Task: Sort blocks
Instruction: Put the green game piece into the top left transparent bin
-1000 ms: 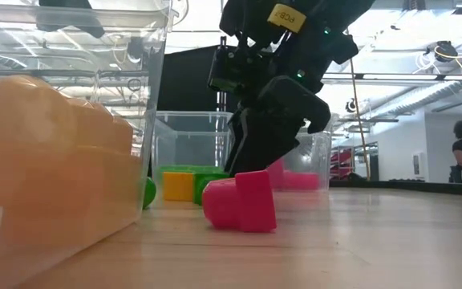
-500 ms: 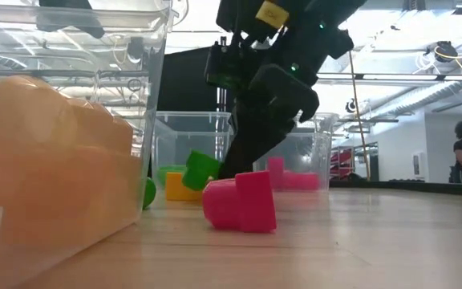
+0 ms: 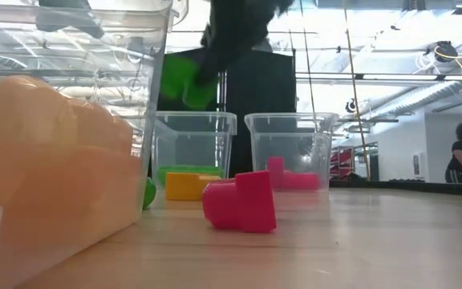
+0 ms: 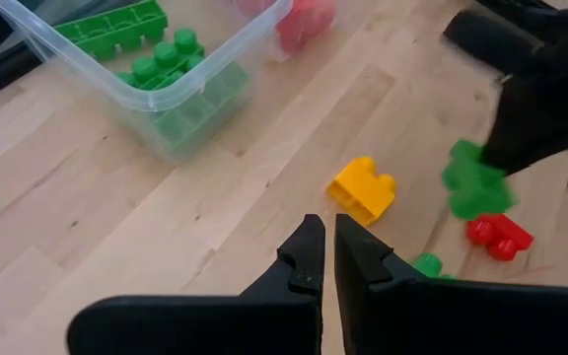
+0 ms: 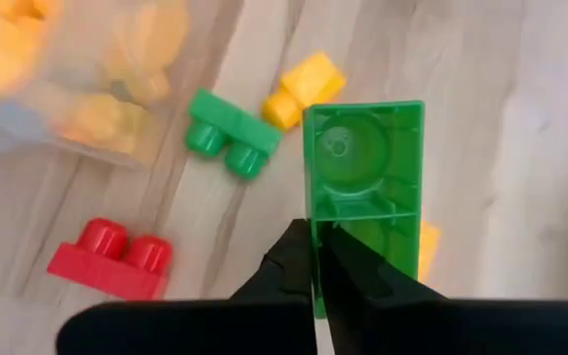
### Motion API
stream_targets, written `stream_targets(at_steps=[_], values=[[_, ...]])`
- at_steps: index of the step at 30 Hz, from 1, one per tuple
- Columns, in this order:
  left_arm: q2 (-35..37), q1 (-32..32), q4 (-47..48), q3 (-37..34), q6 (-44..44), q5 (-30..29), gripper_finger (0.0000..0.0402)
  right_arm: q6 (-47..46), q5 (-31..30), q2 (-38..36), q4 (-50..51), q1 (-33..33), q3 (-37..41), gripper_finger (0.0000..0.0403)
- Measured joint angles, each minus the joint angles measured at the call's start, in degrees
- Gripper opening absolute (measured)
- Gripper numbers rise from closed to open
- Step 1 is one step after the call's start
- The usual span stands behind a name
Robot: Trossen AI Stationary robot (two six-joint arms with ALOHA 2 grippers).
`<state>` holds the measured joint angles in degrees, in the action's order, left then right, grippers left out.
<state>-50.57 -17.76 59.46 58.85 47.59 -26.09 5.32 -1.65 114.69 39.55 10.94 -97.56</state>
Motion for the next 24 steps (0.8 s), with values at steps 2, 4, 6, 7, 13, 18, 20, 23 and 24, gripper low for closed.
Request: stream_targets(at_steps=[2,4,6,7,13,18,20,23,24], values=[[0.01,0.0,0.13,0.0,-0.01,0.0,0.0,2.98,-0.66,-0.02,3.22,-0.39,-4.06,0.0001],[0.0,0.0,0.22,0.0,-0.21,0.0,0.0,5.62,-1.53,-0.06,5.47,-1.3,-7.35,0.0001],[0.01,0.0,0.22,0.0,-0.43,0.0,0.0,7.43,-2.25,-0.08,7.08,-2.94,-10.09,0.0001],[0.0,0.0,0.24,0.0,-0.44,0.0,0.0,8.06,-3.09,-0.08,7.51,-3.86,-11.19,0.0001],[0.0,0.0,0.3,0.0,-1.56,0.0,0.0,11.11,-3.36,-0.13,7.56,-10.37,-14.74,0.0],[0.0,0.0,0.76,0.0,-1.97,0.0,0.0,13.45,-3.05,-0.15,3.83,-16.45,-15.56,0.0],[0.02,0.0,0.86,0.0,-1.97,0.0,0.0,13.44,-2.86,-0.15,1.76,-18.81,-15.56,0.0],[0.0,0.0,1.14,0.0,-1.88,0.0,0.0,13.4,-2.55,-0.15,-0.92,-22.18,-15.58,0.0],[0.01,0.0,1.14,0.0,-1.88,-0.01,0.0,13.09,-2.51,-0.15,-1.27,-23.19,-15.58,0.0]])
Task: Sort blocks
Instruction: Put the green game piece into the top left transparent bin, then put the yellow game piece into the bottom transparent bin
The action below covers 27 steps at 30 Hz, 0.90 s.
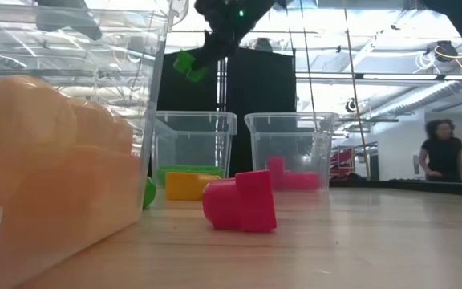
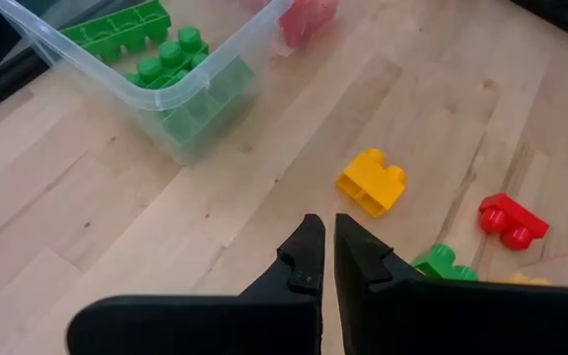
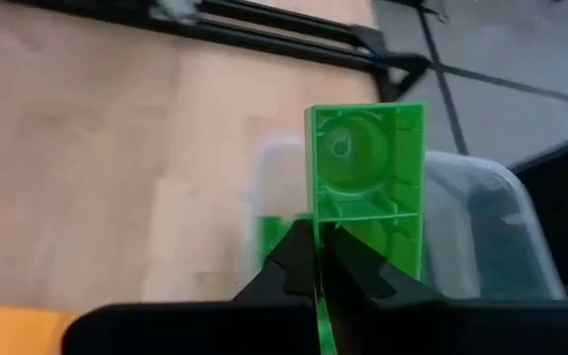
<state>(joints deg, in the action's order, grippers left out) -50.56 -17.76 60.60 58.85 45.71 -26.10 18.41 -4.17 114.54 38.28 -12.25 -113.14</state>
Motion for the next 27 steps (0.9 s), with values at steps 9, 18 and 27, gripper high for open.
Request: stream_targets(at_steps=[9,18,27], values=[[-0.01,0.0,0.0,0.0,0.04,-0.08,0.0,-4.28,7.31,0.0,-0.39,-7.44,0.85,0.0011],[-0.01,0.0,0.0,0.0,0.07,-0.14,0.0,-2.42,12.24,0.02,-0.35,-8.41,0.92,0.006],[-0.01,0.0,0.0,0.0,0.44,-0.34,0.0,-6.82,23.81,0.07,5.52,-7.81,-1.75,0.0128]])
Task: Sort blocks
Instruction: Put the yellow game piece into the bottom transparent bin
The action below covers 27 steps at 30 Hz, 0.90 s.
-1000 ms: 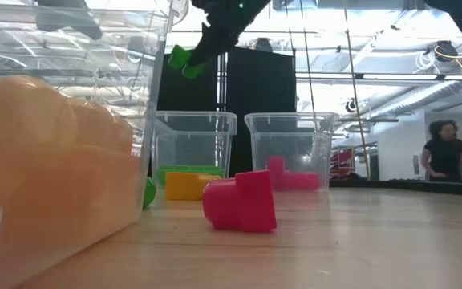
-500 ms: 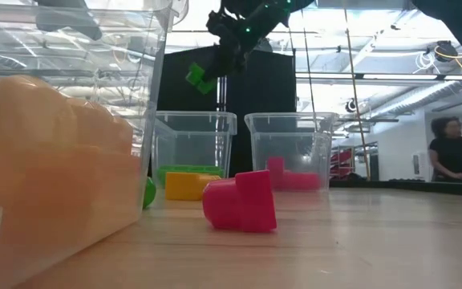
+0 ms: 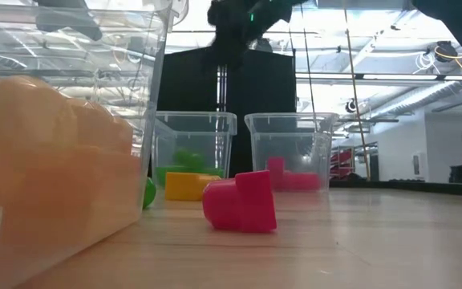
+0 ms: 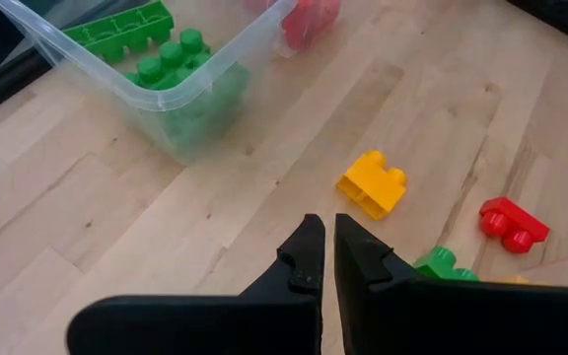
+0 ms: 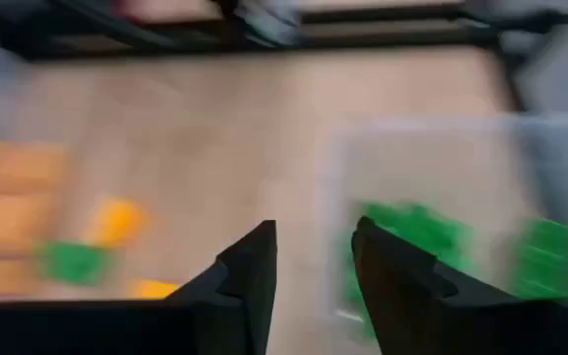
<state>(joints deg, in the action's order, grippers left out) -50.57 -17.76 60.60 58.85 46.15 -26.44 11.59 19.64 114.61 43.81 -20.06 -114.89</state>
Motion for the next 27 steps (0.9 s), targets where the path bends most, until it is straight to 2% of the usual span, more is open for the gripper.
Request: stream_targets(at_steps=[3,6,9,11,17,21,27], values=[[0.01,0.0,0.0,0.0,-0.01,0.0,0.0,-2.83,8.78,-0.09,3.37,2.38,-3.32,0.0137],[0.0,0.0,0.0,0.0,-0.02,0.0,0.0,-1.51,10.22,-0.17,7.83,6.8,-4.39,0.0139],[0.01,0.0,0.0,0.0,-0.02,0.02,0.0,2.4,4.5,-0.07,14.86,11.27,-3.65,0.0139],[0.02,0.0,0.0,0.0,-0.02,0.02,0.0,4.6,1.06,0.09,15.96,13.66,-0.78,0.0139],[0.01,0.0,0.0,0.0,-0.04,0.03,0.0,7.27,-0.26,0.69,13.01,17.94,7.81,0.0139],[0.02,0.0,0.0,0.0,-0.04,0.04,0.0,11.36,-1.04,0.68,11.01,19.46,10.78,0.0144],[0.02,0.0,0.0,0.0,-0.04,0.04,0.0,21.59,-12.7,0.68,6.07,22.65,13.09,0.0196]])
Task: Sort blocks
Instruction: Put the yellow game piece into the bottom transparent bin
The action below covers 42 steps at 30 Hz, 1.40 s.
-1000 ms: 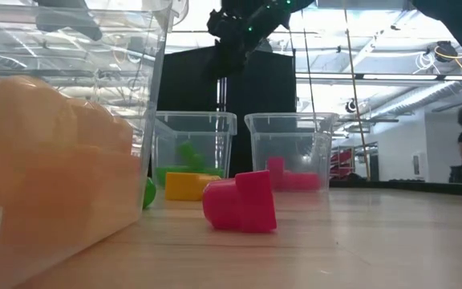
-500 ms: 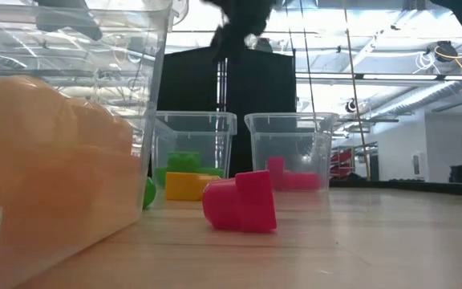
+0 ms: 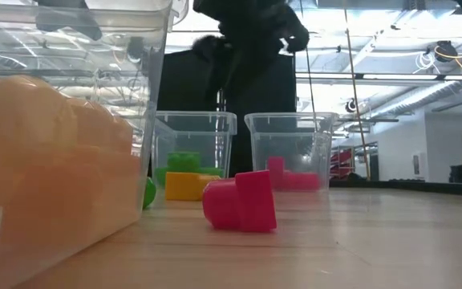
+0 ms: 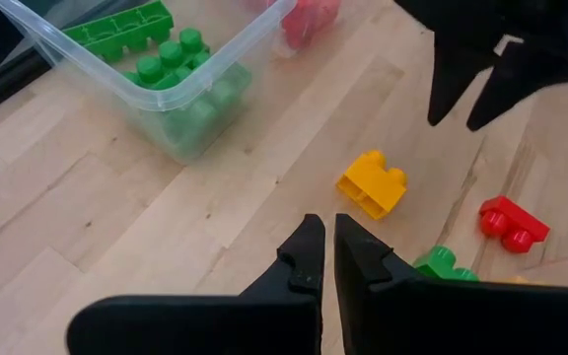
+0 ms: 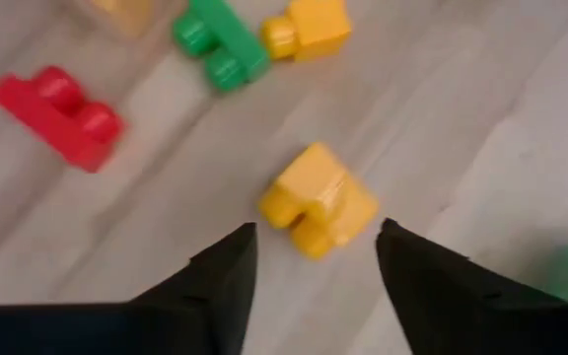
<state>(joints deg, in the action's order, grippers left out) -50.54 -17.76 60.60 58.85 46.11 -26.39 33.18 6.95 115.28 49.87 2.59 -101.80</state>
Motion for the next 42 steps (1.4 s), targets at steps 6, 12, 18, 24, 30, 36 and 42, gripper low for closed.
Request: stream_targets(at_steps=[6,12,18,24,30,36,42], values=[[0.0,0.0,0.0,0.0,0.0,0.02,0.0,2.12,-8.51,1.98,-6.52,2.07,0.46,0.0273],[-0.02,0.0,0.24,-0.15,0.0,0.0,0.0,6.4,-10.06,4.8,-7.59,2.41,0.44,0.0305],[-0.02,0.0,0.45,-0.15,0.02,0.0,0.0,12.33,-9.97,7.76,-6.43,2.41,0.46,0.0306],[-0.02,0.0,0.47,-0.17,0.09,0.0,0.0,17.47,-9.94,9.7,-8.14,2.41,0.46,0.0306],[0.0,0.0,0.48,-0.22,0.11,0.0,0.0,22.66,-9.65,11.27,-10.96,2.2,0.46,0.0306],[-0.02,0.0,0.52,-0.24,0.13,0.0,0.0,23.27,-7.98,12.42,-11.5,1.63,0.35,0.0306],[-0.02,0.0,0.52,-0.24,0.72,-0.02,0.0,23.83,-6.44,13.77,-12.2,1.1,0.13,0.0306]])
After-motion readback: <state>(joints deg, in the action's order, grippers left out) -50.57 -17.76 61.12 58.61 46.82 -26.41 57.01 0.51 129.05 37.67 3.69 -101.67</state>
